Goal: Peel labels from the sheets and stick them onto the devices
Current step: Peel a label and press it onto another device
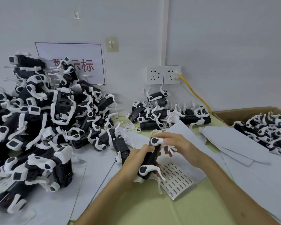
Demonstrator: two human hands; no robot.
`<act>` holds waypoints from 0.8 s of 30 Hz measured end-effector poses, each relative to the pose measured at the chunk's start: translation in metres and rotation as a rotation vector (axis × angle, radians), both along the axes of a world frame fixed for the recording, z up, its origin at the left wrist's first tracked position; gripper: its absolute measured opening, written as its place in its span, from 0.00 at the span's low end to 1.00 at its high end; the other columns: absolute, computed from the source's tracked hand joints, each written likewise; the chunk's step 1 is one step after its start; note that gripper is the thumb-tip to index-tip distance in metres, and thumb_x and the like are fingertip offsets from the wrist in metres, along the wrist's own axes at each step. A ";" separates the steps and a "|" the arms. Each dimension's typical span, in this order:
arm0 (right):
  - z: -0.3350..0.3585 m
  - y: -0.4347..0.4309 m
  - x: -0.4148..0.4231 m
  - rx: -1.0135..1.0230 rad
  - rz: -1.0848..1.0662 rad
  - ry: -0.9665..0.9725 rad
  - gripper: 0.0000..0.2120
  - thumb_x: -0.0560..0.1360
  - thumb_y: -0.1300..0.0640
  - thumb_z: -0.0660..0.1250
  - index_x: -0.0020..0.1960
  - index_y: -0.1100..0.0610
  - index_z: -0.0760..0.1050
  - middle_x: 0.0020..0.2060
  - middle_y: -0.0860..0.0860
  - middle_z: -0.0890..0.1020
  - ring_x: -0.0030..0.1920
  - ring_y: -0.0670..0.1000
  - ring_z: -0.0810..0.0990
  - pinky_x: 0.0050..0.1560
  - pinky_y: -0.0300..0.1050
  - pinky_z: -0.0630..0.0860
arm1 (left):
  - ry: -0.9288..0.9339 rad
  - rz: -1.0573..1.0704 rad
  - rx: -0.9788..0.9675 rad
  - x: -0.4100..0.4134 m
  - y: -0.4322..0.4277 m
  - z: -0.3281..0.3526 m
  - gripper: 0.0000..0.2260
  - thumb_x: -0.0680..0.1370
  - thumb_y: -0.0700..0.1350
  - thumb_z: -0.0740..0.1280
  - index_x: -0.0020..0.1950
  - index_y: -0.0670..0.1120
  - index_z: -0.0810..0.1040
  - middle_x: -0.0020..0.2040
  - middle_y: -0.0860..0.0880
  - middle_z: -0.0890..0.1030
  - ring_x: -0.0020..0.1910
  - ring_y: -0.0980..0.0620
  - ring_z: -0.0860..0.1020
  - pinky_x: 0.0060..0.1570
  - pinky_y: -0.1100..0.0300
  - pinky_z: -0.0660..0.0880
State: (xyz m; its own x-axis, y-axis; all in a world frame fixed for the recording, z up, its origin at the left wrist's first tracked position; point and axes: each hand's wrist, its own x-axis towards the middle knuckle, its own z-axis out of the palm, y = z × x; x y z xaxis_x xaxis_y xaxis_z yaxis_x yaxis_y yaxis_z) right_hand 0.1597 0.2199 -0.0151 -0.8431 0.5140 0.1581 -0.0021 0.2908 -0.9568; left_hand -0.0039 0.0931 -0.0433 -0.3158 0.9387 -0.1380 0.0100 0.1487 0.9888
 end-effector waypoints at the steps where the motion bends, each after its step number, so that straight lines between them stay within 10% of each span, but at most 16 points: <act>1: -0.001 0.000 0.001 0.011 0.012 -0.010 0.25 0.73 0.39 0.64 0.65 0.50 0.80 0.58 0.59 0.81 0.50 0.57 0.77 0.47 0.54 0.69 | -0.005 -0.008 -0.006 -0.002 -0.001 -0.002 0.26 0.65 0.63 0.69 0.52 0.45 0.88 0.53 0.39 0.86 0.57 0.35 0.83 0.65 0.41 0.76; 5: -0.004 -0.004 -0.003 -0.028 0.078 0.023 0.25 0.73 0.42 0.67 0.64 0.55 0.81 0.55 0.62 0.80 0.46 0.56 0.78 0.40 0.47 0.71 | 0.012 -0.208 -0.092 -0.009 0.000 0.005 0.13 0.80 0.47 0.64 0.57 0.41 0.83 0.62 0.40 0.81 0.63 0.41 0.78 0.49 0.69 0.74; 12: -0.007 0.002 -0.003 -0.042 0.058 0.057 0.21 0.74 0.45 0.64 0.53 0.63 0.79 0.41 0.65 0.76 0.37 0.59 0.72 0.30 0.45 0.65 | -0.089 -0.249 0.010 -0.012 0.009 0.000 0.25 0.67 0.62 0.74 0.55 0.46 0.87 0.55 0.40 0.87 0.53 0.45 0.85 0.59 0.52 0.77; 18: 0.009 0.018 0.015 -0.275 -0.250 0.333 0.16 0.70 0.45 0.65 0.43 0.57 0.82 0.33 0.52 0.79 0.26 0.51 0.71 0.26 0.40 0.68 | 0.168 0.235 0.478 0.003 -0.010 0.018 0.15 0.79 0.57 0.63 0.41 0.51 0.84 0.36 0.49 0.84 0.37 0.51 0.83 0.37 0.60 0.77; 22: 0.014 0.037 0.041 -0.871 -0.189 0.973 0.19 0.79 0.45 0.62 0.62 0.56 0.79 0.59 0.55 0.85 0.53 0.57 0.85 0.44 0.44 0.83 | 0.812 0.495 0.442 -0.001 -0.013 0.017 0.03 0.80 0.50 0.67 0.49 0.56 0.81 0.44 0.61 0.82 0.46 0.55 0.78 0.47 0.57 0.70; 24: 0.012 0.043 0.047 -0.935 -0.146 0.999 0.30 0.79 0.38 0.60 0.72 0.57 0.73 0.67 0.59 0.80 0.66 0.59 0.81 0.52 0.49 0.84 | 1.157 0.498 0.201 -0.006 -0.012 0.015 0.08 0.80 0.54 0.67 0.58 0.57 0.81 0.55 0.62 0.80 0.59 0.54 0.75 0.60 0.54 0.66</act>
State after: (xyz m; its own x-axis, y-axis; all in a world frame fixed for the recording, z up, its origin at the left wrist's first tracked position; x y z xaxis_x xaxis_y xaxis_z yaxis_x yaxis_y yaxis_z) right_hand 0.2071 0.2630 -0.0031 -0.5060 0.8369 0.2088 -0.8238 -0.3971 -0.4046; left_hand -0.0098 0.0809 -0.0286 -0.4786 0.6572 0.5823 0.8639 0.2340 0.4460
